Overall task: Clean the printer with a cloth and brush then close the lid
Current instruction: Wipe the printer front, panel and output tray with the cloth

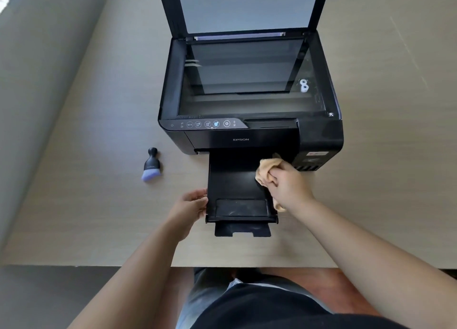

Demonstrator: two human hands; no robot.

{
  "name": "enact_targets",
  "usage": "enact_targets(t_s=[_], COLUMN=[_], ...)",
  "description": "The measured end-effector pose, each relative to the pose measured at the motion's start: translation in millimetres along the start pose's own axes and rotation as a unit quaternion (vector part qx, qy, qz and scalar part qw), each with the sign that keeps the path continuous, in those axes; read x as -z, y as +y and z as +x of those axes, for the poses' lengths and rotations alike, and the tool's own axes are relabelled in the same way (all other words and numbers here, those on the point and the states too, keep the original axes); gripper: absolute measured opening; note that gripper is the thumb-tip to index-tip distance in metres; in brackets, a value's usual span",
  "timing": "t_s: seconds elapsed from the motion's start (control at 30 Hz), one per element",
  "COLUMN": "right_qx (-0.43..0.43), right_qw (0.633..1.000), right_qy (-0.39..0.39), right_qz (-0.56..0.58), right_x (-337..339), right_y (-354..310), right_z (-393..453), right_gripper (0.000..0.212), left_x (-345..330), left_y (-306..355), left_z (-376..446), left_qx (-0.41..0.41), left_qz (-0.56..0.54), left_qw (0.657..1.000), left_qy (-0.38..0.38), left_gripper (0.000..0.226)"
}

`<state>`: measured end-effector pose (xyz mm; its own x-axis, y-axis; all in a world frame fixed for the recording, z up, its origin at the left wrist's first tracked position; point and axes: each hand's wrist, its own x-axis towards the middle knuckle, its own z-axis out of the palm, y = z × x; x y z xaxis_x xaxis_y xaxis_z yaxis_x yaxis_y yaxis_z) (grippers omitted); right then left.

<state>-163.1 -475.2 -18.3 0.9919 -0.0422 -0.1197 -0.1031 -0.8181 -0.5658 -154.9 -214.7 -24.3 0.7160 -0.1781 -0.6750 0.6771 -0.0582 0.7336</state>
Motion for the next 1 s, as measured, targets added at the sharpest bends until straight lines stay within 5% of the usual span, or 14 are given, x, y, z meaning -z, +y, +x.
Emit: enact_targets(t_s=[0.13, 0.33, 0.47, 0.7, 1.0], right_qx=[0.040, 0.121, 0.065, 0.112, 0.090], right_qw=[0.998, 0.983, 0.989, 0.987, 0.989], right_qy=[-0.016, -0.140, -0.130, -0.114, -0.113], right_qz=[-0.047, -0.023, -0.026, 0.006, -0.024], right_x=[-18.3, -7.6, 11.7, -16.8, -6.5], right_y=[-22.7, -14.3, 6.2, -45.5, -28.6], right_z=[20.7, 2.6, 0.0, 11.1, 9.4], right_gripper=[0.016, 0.010, 0.004, 0.011, 0.005], left_x=[0.9, 4.6, 4.3, 1.2, 0.5], left_y=[-2.0, -5.1, -7.2, -4.3, -7.7], left_z=[2.2, 5.1, 6.7, 4.7, 6.4], left_qx=[0.000, 0.008, 0.009, 0.005, -0.003], left_qz=[0.000, 0.011, 0.004, 0.008, 0.008], left_qw=[1.000, 1.000, 1.000, 1.000, 1.000], left_qy=[0.003, 0.011, 0.019, 0.022, 0.017], left_gripper=[0.032, 0.031, 0.030, 0.030, 0.030])
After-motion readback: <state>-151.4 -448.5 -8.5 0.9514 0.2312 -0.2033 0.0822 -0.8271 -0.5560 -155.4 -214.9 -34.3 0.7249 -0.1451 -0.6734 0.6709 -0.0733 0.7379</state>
